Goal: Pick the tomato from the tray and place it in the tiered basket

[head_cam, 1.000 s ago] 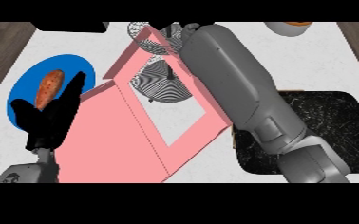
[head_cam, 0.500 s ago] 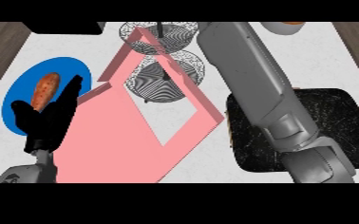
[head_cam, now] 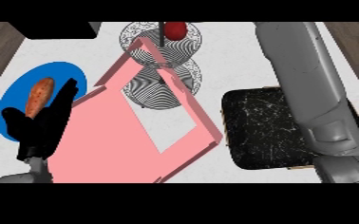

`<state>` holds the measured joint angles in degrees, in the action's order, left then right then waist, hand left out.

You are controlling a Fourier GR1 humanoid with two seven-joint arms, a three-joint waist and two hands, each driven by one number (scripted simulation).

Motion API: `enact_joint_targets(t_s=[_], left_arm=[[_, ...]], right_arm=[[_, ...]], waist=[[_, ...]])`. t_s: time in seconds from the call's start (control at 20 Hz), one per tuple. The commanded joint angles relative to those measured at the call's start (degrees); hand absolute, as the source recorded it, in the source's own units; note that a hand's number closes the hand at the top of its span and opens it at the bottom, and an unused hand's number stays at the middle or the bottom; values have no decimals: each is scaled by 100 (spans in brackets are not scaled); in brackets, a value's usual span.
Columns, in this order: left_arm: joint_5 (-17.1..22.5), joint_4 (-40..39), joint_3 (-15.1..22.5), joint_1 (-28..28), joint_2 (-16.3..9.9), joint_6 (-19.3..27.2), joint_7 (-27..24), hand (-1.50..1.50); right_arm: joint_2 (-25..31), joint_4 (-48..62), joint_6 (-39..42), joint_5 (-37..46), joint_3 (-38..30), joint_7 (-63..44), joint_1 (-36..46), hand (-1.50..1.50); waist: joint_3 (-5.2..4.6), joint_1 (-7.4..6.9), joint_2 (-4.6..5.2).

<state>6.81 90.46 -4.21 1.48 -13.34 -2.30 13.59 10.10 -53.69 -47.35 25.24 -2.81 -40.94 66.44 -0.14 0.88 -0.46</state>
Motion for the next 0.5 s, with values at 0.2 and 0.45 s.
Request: enact_joint_targets(t_s=[0.2, 0.45], left_arm=[[115, 82, -163, 50, -47, -62, -4, 0], [42, 240, -21, -209, 71, -91, -59, 0]], right_arm=[[1151, -2203, 804, -78, -168, -741, -1565, -150], [1737, -3857, 1393, -379, -418, -1334, -2721, -150]], waist=[[16, 172, -37], [15, 144, -37]])
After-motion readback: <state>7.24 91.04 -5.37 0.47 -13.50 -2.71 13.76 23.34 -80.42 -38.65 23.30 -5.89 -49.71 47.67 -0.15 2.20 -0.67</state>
